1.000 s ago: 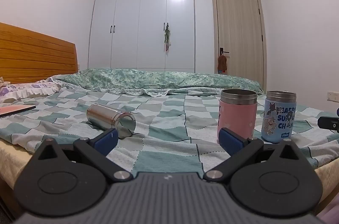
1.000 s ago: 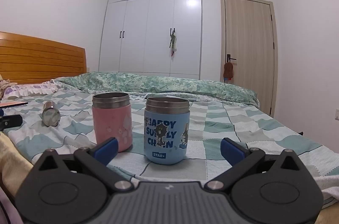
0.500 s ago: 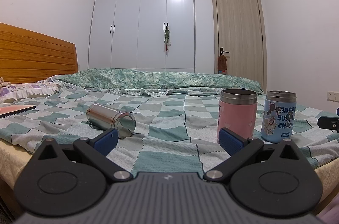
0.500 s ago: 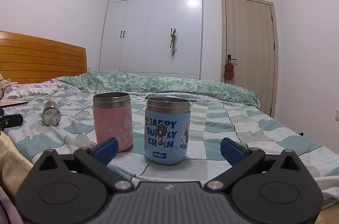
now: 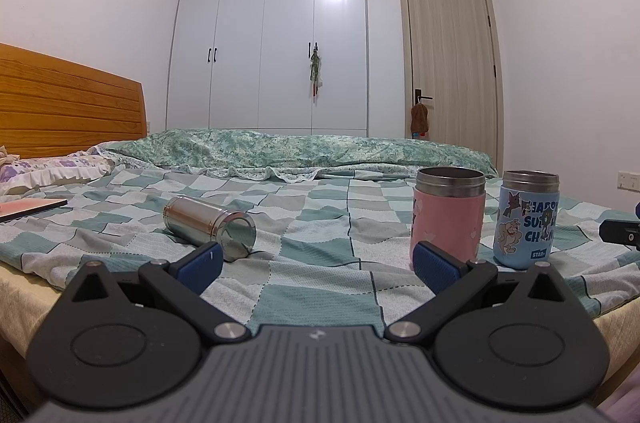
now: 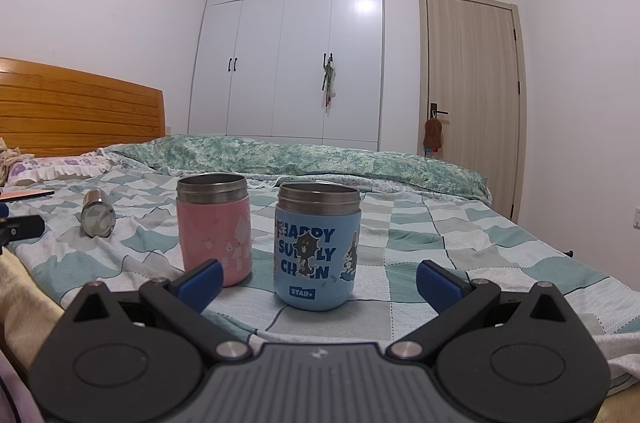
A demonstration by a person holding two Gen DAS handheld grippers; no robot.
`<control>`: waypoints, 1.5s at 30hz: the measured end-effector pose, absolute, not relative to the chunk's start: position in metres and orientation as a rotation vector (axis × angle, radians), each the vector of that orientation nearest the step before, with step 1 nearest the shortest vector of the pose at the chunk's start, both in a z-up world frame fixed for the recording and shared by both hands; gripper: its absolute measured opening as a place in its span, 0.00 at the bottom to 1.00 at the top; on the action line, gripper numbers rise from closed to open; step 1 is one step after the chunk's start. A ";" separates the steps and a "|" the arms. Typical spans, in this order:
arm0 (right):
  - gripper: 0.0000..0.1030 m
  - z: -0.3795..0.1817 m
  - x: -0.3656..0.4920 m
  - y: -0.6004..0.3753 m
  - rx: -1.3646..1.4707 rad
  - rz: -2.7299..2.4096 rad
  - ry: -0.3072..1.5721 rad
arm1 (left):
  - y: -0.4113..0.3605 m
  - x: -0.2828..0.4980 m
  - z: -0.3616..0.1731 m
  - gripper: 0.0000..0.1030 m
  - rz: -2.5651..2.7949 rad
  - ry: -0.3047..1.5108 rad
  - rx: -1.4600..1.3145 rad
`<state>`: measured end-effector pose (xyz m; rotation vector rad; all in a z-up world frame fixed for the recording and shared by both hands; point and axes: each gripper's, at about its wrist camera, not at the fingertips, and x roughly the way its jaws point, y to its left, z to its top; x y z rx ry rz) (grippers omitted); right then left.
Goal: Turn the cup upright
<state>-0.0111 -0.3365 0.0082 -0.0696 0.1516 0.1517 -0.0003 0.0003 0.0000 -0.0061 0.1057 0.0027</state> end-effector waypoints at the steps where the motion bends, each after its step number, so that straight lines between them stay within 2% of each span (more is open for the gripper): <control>1: 1.00 0.008 -0.011 -0.336 -0.070 0.152 0.151 | 0.000 0.000 0.000 1.00 0.002 0.106 -0.006; 45: 1.00 0.013 -0.017 -0.328 -0.089 0.202 0.115 | -0.001 0.002 0.003 1.00 0.013 0.110 -0.014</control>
